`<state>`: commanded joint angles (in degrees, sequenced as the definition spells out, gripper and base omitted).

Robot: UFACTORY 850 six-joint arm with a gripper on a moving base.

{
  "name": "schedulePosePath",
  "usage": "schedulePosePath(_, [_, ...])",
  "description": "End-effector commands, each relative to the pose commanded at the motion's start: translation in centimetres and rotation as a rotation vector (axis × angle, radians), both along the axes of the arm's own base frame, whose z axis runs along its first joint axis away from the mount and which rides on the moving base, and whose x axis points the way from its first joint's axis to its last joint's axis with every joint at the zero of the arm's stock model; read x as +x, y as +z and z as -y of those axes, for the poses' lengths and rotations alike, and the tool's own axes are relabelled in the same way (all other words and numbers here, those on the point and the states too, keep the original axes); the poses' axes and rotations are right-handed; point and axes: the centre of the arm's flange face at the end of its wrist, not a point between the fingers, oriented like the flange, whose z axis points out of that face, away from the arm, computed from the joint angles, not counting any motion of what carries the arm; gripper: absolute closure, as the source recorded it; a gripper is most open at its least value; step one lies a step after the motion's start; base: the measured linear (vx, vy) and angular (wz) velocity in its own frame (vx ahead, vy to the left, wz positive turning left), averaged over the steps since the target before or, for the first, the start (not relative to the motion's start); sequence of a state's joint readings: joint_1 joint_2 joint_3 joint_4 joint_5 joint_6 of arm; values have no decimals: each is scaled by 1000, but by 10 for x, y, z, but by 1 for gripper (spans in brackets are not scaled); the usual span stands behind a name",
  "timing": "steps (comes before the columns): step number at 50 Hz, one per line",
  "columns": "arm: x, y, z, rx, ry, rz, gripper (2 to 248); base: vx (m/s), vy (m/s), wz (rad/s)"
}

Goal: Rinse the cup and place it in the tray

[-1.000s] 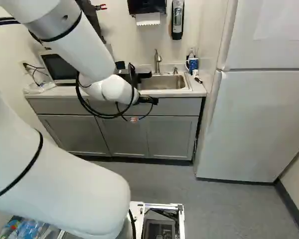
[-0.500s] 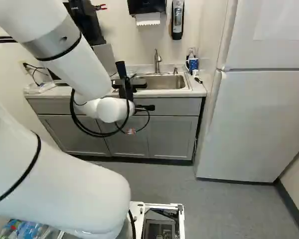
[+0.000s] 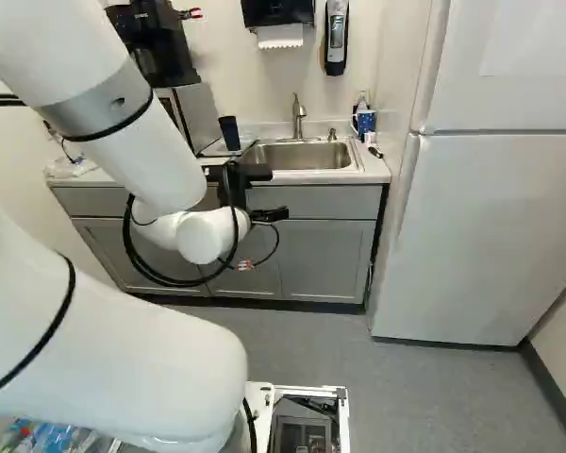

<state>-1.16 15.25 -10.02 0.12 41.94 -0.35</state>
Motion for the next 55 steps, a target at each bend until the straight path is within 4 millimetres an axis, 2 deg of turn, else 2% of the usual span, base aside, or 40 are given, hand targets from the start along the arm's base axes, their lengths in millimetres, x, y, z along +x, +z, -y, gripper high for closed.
schedulePosePath(25, [-21, -14, -5, 3, 15, 50, 3, 0, 0, 0])
schedulePosePath(55, [-28, -19, -6, 4, 20, 66, 3, 0, 0, 0])
